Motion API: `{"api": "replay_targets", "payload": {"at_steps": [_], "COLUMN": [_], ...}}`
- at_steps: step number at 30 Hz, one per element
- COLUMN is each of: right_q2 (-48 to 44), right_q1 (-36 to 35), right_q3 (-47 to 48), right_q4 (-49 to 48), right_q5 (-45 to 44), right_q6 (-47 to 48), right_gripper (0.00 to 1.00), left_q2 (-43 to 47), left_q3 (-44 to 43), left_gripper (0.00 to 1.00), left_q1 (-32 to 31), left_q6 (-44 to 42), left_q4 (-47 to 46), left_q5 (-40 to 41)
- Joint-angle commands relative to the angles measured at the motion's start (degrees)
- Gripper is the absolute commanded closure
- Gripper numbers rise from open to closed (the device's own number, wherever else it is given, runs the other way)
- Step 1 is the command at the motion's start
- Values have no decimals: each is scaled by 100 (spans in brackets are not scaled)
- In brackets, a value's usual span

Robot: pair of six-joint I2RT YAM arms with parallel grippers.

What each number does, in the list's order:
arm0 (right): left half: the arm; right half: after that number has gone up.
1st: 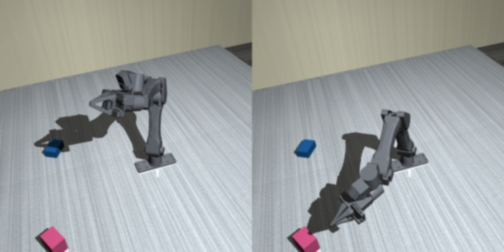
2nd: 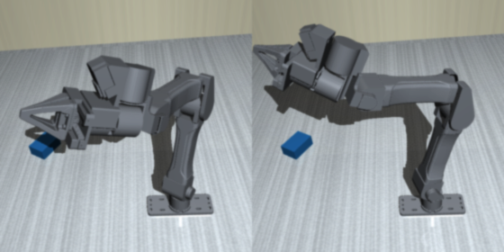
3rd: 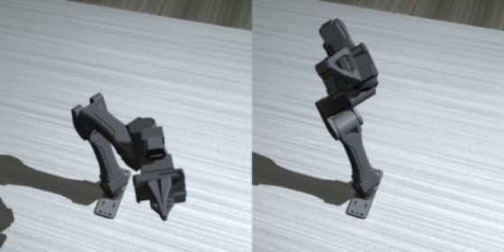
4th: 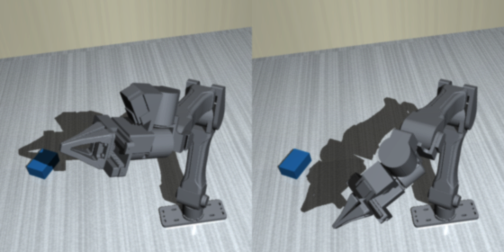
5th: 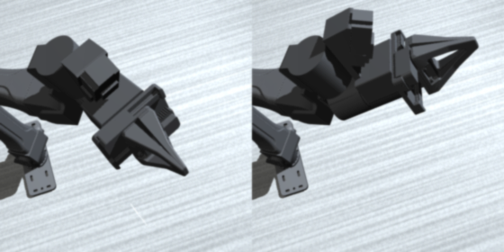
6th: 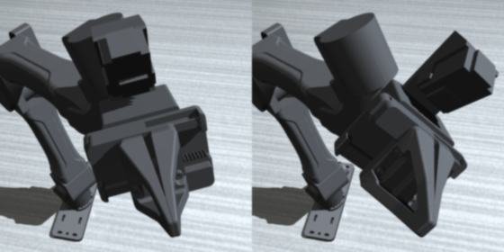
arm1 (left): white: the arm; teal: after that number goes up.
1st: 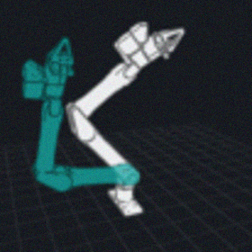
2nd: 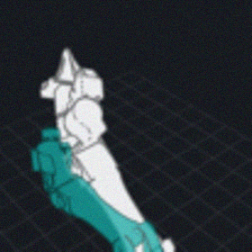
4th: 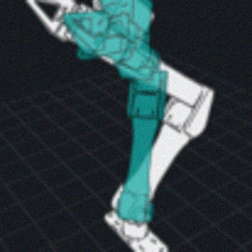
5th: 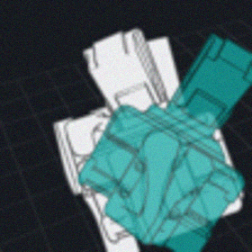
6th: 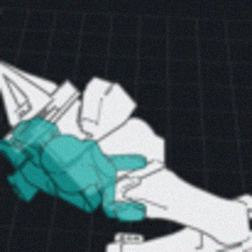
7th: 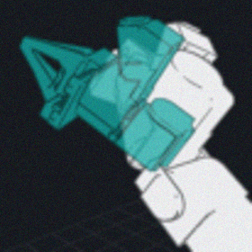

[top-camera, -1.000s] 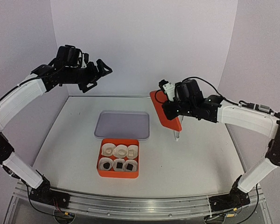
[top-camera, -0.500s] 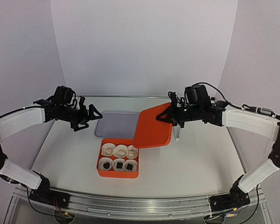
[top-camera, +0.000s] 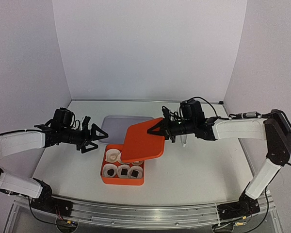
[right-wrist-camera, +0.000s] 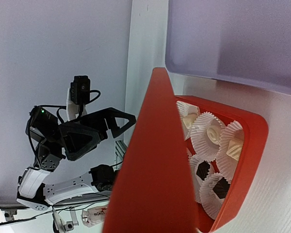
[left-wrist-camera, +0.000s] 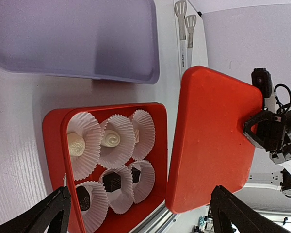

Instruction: Pack the chocolate

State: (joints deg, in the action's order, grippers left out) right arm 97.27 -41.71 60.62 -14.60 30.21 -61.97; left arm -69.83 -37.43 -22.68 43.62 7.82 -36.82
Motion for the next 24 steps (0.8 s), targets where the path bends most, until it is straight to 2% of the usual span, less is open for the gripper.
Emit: {"api": "replay_targets", "payload": {"at_steps": [1, 7, 24], "right_q2": [596, 979, 1073], "right_q1": [-197, -360, -468], "right_q3": [82, 108, -559], "right_q4": [-1452, -1586, -2306], "right_q5": [457, 542, 470], "right_q6": [-705, -650, -733], "right_gripper": [99, 97, 94], "left_q2": [-161, -482, -981], "left_q3": [131, 147, -18], "left_gripper": [0, 0, 0], "left_q1": [-132, -228, -238], "left_q6": [103, 79, -162], "left_q4": [-745, -1099, -905], "left_q5": [-277, -311, -291]}}
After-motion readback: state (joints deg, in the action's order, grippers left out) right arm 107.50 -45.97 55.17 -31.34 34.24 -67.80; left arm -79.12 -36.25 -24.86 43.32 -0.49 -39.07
